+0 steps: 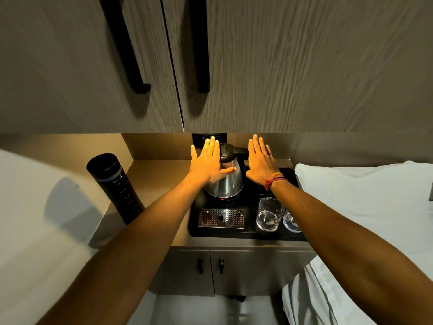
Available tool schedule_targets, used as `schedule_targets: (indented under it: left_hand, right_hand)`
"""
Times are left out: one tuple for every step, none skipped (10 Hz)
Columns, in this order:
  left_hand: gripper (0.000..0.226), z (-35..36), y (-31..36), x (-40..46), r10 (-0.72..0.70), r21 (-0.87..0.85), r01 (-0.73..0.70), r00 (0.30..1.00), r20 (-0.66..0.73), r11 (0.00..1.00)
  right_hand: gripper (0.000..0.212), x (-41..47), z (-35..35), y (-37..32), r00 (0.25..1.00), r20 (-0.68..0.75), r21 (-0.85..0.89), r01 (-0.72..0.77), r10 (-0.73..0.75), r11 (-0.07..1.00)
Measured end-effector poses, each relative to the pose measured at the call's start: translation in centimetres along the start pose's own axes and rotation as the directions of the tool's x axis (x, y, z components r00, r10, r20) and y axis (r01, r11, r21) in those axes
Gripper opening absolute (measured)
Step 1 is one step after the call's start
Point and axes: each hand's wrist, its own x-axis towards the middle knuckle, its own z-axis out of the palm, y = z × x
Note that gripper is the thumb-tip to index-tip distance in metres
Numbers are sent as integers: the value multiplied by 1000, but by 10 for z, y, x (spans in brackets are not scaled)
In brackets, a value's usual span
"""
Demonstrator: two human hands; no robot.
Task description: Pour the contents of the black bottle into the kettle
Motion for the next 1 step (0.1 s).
schedule_targets:
  left_hand:
    - [111,-7,-1,-6,9,47,-9,1000,-10,999]
  right_hand:
    - [102,-9,-1,-7,1000,-23,-76,8,-9,997]
